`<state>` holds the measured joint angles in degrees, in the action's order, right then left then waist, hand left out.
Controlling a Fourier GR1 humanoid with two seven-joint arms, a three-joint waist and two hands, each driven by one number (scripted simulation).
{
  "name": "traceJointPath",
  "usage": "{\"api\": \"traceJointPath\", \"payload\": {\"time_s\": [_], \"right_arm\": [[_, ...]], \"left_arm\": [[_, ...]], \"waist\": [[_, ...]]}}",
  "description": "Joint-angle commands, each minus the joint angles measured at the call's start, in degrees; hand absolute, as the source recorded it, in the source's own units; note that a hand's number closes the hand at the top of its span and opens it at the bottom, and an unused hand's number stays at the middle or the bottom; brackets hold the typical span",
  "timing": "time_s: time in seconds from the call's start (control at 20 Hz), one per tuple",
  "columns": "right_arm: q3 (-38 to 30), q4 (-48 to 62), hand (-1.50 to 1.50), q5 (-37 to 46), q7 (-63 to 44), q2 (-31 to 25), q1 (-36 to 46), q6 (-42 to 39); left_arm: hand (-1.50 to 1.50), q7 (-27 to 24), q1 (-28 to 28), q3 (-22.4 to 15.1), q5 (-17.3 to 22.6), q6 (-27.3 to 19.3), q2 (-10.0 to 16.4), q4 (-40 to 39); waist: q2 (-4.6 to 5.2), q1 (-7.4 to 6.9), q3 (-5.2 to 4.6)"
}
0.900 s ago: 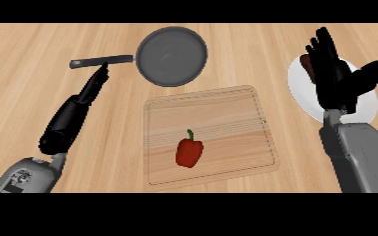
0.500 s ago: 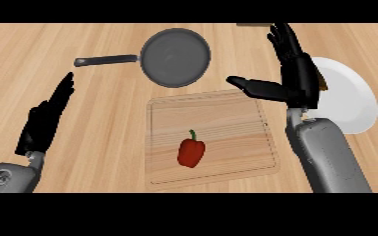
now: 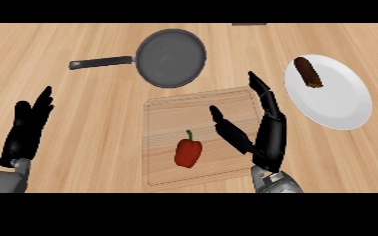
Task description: Pick the bell pepper from the cutting board and place it in the pan
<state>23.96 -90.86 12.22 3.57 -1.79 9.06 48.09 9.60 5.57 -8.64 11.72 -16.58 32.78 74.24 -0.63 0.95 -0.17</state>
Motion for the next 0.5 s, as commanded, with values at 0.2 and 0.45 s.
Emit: {"api": "traceJointPath", "payload": {"time_s": [0.2,0.45], "right_arm": [[11.9,-7.0,-1.50,26.2,-22.3,-2.7,-6.4,-0.9],[12.1,-4.8,-1.50,35.4,-36.6,-4.8,-5.3,-14.7]], "left_arm": [[0.00,2.2,1.4,2.1,0.6,1.1,0.9,-0.5],[0.00,2.3,0.4,1.8,0.1,1.2,1.5,-1.1]], "waist": [[-0.01,0.32,-0.19],[-0.18,0.59,-0.51]]}}
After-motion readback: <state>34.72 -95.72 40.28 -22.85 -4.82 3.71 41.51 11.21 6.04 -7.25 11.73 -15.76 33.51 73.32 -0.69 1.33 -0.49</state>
